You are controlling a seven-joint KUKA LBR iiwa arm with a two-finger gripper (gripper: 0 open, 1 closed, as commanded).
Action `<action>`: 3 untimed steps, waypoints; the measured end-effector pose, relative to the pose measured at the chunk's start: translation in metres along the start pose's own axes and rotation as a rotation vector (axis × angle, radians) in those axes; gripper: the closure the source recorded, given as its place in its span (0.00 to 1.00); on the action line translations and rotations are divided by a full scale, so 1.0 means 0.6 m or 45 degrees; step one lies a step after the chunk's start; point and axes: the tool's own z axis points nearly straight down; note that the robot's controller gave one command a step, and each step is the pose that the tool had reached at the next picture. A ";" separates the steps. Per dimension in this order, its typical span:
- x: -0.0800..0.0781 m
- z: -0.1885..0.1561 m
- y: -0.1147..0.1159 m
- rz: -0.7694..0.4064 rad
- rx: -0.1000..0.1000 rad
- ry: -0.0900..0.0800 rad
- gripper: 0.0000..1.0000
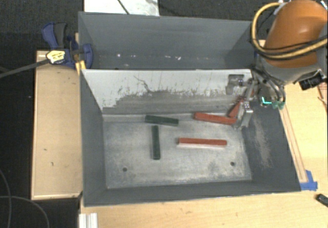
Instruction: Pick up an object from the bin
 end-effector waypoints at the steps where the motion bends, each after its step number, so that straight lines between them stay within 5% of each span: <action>1: 0.046 0.144 -0.012 -0.120 0.000 0.004 0.00; 2: 0.077 0.281 0.060 -0.102 -0.003 0.003 0.00; 3: 0.073 0.273 0.055 -0.102 0.001 -0.008 1.00</action>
Offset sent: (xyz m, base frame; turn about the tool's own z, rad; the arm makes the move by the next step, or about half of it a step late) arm -0.0262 -0.0066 -0.0824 -0.0949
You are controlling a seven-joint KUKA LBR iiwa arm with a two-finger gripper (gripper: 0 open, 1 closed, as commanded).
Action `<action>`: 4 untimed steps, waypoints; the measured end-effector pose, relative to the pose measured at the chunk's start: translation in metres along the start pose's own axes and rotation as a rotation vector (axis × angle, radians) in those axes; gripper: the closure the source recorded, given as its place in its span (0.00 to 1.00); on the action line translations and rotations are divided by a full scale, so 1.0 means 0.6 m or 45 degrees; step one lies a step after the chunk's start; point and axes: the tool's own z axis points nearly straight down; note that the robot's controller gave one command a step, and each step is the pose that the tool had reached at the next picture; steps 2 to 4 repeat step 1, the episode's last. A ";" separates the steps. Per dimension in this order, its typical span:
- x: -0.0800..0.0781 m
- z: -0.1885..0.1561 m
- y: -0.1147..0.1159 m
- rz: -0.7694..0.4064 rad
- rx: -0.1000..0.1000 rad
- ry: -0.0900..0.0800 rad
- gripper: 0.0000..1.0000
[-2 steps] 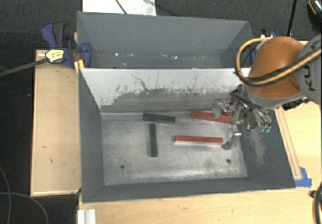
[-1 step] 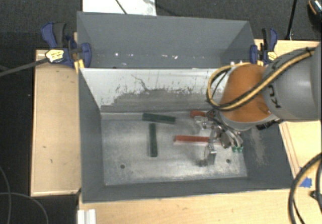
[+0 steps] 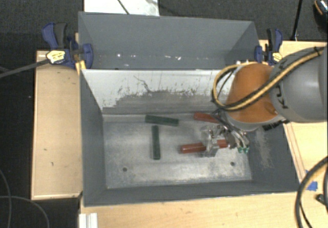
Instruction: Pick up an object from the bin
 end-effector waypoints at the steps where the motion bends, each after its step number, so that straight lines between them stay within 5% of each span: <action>1: -0.064 -0.239 -0.072 -0.309 0.005 -0.010 1.00; 4: -0.064 -0.239 -0.072 -0.309 0.005 -0.010 1.00</action>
Offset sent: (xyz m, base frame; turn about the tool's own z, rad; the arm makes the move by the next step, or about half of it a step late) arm 0.0387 -0.0393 0.1391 -0.2451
